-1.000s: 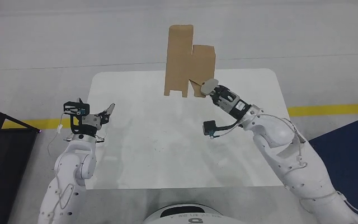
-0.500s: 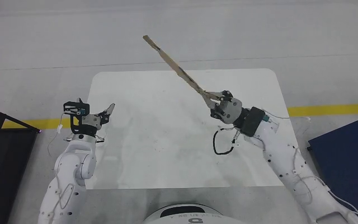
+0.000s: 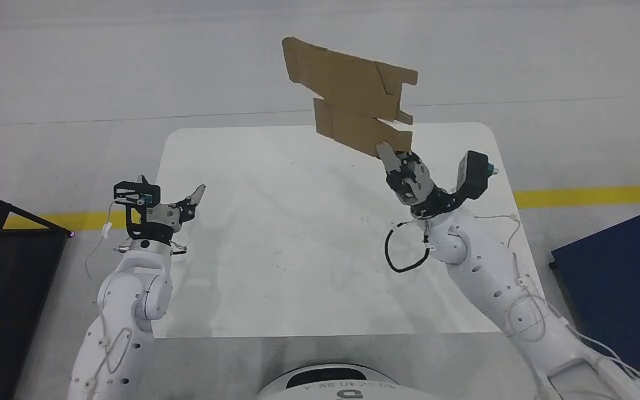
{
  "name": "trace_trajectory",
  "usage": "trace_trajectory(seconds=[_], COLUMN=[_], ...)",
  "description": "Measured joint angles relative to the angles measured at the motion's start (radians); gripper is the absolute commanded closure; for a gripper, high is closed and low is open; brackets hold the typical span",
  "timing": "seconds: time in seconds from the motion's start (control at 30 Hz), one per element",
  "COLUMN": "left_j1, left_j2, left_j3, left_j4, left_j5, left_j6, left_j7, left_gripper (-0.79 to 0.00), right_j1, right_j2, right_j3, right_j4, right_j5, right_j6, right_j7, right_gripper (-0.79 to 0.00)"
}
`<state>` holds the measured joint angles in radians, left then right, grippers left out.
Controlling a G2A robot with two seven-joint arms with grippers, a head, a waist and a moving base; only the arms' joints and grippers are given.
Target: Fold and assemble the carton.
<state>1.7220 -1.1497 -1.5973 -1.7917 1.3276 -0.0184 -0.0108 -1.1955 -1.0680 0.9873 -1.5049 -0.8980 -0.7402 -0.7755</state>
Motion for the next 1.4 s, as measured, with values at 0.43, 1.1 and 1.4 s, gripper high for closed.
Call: trace_trajectory(seconds=[0.43, 1.1, 1.4], left_j1=[-0.368, -0.596, -0.622], left_j2=[0.064, 0.122, 0.123], left_j3=[0.178, 0.419, 0.428], left_j4=[0.261, 0.373, 0.421], left_j5=[-1.36, -1.955, -1.9], left_j6=[-0.731, -0.602, -0.67], left_j7=[-1.111, -1.189, -1.121], left_gripper=[-0.785, -0.616, -0.372], right_j1=[0.051, -0.036, -0.043], right_j2=[-0.045, -0.057, -0.071], right_j3=[-0.204, -0.127, -0.109], right_j4=[0.196, 0.153, 0.135], right_j5=[0.851, 0.989, 1.024], right_j6=[-0.272, -0.272, -0.272], right_j7=[0.281, 0.627, 0.765], right_gripper=[0.0, 0.0, 0.0])
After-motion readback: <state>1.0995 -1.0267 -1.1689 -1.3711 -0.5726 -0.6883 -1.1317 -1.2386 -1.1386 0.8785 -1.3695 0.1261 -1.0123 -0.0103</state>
